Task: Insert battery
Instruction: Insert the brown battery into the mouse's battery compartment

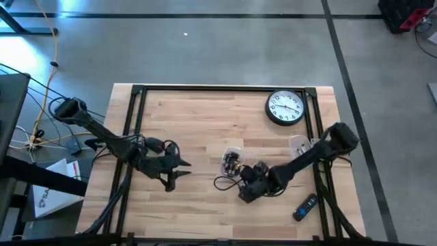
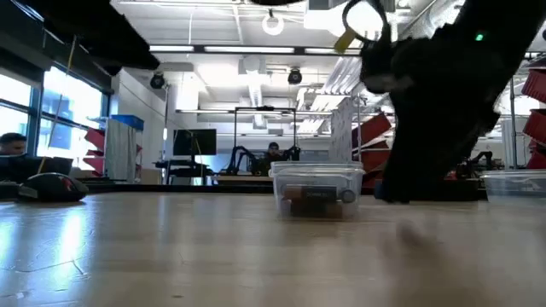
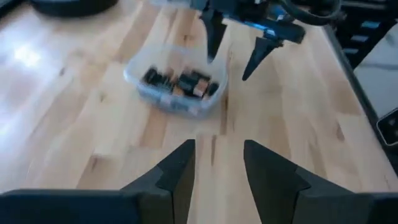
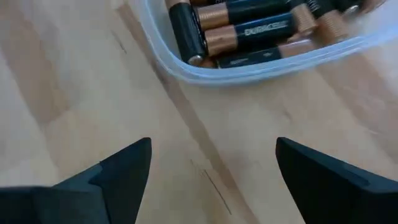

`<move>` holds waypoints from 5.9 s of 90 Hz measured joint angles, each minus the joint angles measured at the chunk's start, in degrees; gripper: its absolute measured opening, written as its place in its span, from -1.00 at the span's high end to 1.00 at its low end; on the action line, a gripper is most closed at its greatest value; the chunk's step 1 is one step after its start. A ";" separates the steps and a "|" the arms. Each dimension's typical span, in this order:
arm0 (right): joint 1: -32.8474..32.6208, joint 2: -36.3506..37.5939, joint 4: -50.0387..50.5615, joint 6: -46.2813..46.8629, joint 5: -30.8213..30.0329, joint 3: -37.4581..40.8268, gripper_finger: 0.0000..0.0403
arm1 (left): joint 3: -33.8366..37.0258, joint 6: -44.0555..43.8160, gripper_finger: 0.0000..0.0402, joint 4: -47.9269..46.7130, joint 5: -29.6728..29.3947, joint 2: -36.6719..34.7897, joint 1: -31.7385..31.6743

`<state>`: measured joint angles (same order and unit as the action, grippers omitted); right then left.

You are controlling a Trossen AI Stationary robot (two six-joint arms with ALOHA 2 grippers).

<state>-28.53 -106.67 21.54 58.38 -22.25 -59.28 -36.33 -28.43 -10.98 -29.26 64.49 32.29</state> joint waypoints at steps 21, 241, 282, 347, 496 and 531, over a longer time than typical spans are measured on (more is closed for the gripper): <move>2.21 -1.79 -0.91 -0.26 -7.57 -1.12 -0.55 | -1.97 -16.80 0.41 -19.42 2.33 0.02 -0.08; 16.74 -1.86 -23.13 -36.13 -5.06 -0.77 -0.63 | -11.72 41.88 -0.31 -62.03 17.01 27.15 -35.82; 16.74 -1.86 -23.11 -35.90 -4.62 -0.77 -0.63 | -12.28 38.88 -0.31 -66.01 17.54 27.15 -39.40; 16.90 -5.55 -26.46 -34.38 -3.29 -0.79 -0.63 | -16.25 41.46 -0.05 -71.65 19.63 27.73 -37.80; 16.09 -5.51 -25.63 -34.38 -2.57 -0.79 -0.63 | -16.14 46.81 -0.51 -62.26 16.55 41.75 -40.28; 16.09 -5.51 -25.60 -34.21 -2.53 -0.79 -0.63 | -14.26 47.10 -0.44 -57.53 14.84 42.56 -40.28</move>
<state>-12.45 -112.18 -4.05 24.16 -24.78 -60.07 -50.59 18.68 -68.51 -14.41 107.05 -7.99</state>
